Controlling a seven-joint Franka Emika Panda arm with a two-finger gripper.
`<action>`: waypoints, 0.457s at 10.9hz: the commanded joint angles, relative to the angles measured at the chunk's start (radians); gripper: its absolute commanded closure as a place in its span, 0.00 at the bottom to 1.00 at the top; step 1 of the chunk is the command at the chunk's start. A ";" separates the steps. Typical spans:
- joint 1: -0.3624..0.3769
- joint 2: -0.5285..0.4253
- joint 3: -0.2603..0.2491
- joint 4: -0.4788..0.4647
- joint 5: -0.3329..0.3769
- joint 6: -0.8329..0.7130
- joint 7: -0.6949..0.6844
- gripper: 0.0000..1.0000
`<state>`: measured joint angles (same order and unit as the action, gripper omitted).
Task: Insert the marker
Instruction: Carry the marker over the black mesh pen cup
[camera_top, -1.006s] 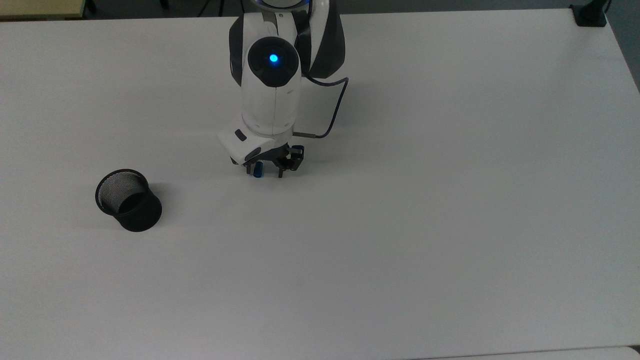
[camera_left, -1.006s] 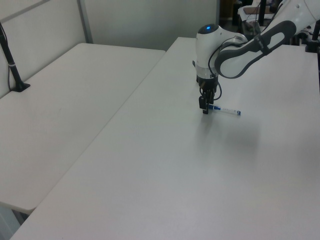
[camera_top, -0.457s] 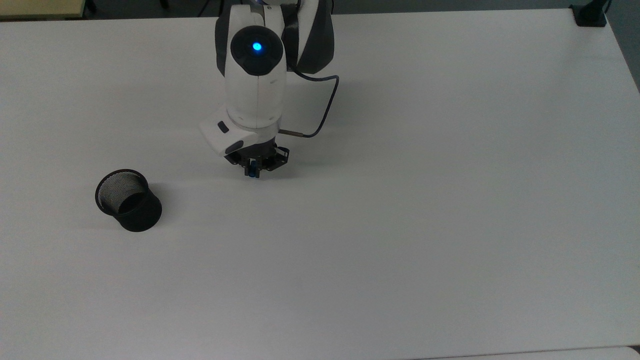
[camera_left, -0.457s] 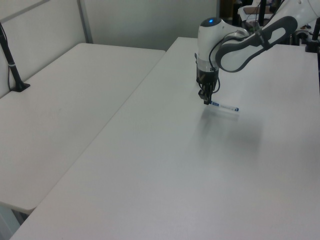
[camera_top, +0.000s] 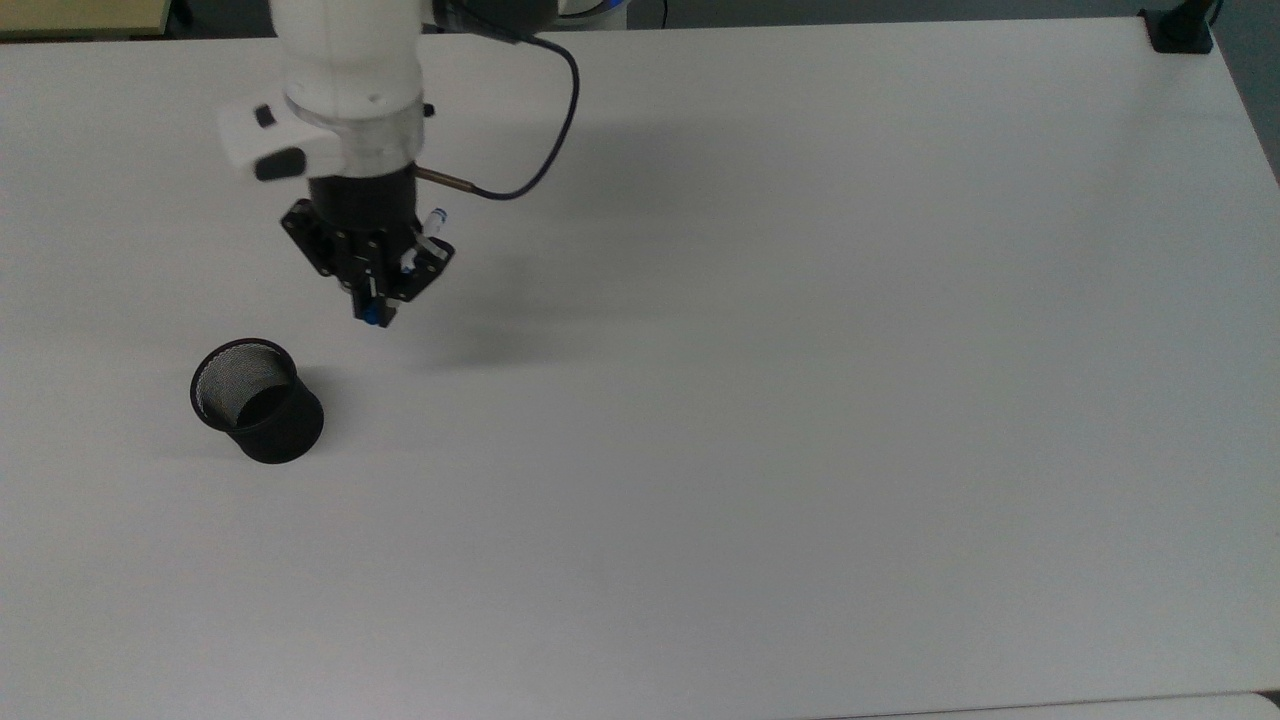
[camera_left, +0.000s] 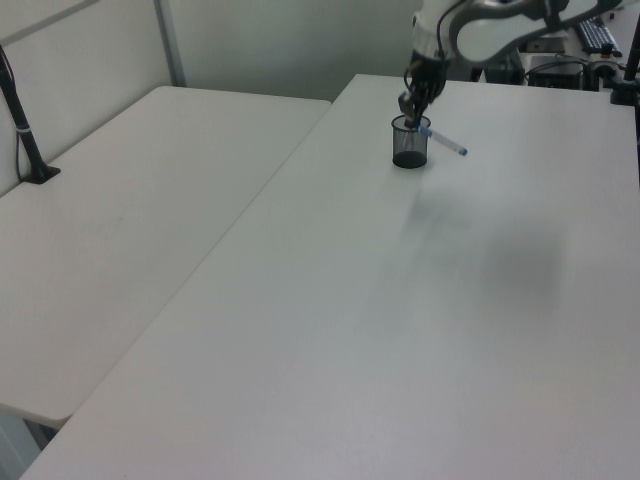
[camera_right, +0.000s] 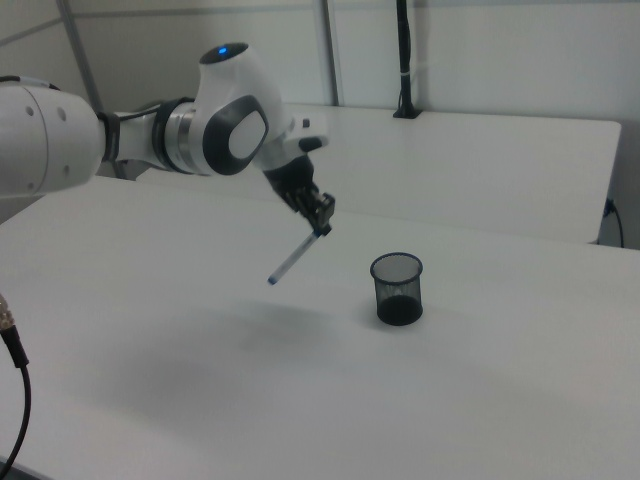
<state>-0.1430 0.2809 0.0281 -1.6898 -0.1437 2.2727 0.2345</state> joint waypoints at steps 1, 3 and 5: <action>-0.072 -0.017 -0.005 0.018 0.035 0.187 -0.076 1.00; -0.121 0.009 -0.005 0.019 0.055 0.363 -0.118 1.00; -0.144 0.046 -0.005 0.025 0.081 0.464 -0.173 1.00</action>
<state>-0.2562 0.2823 0.0235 -1.6627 -0.1116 2.5881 0.1482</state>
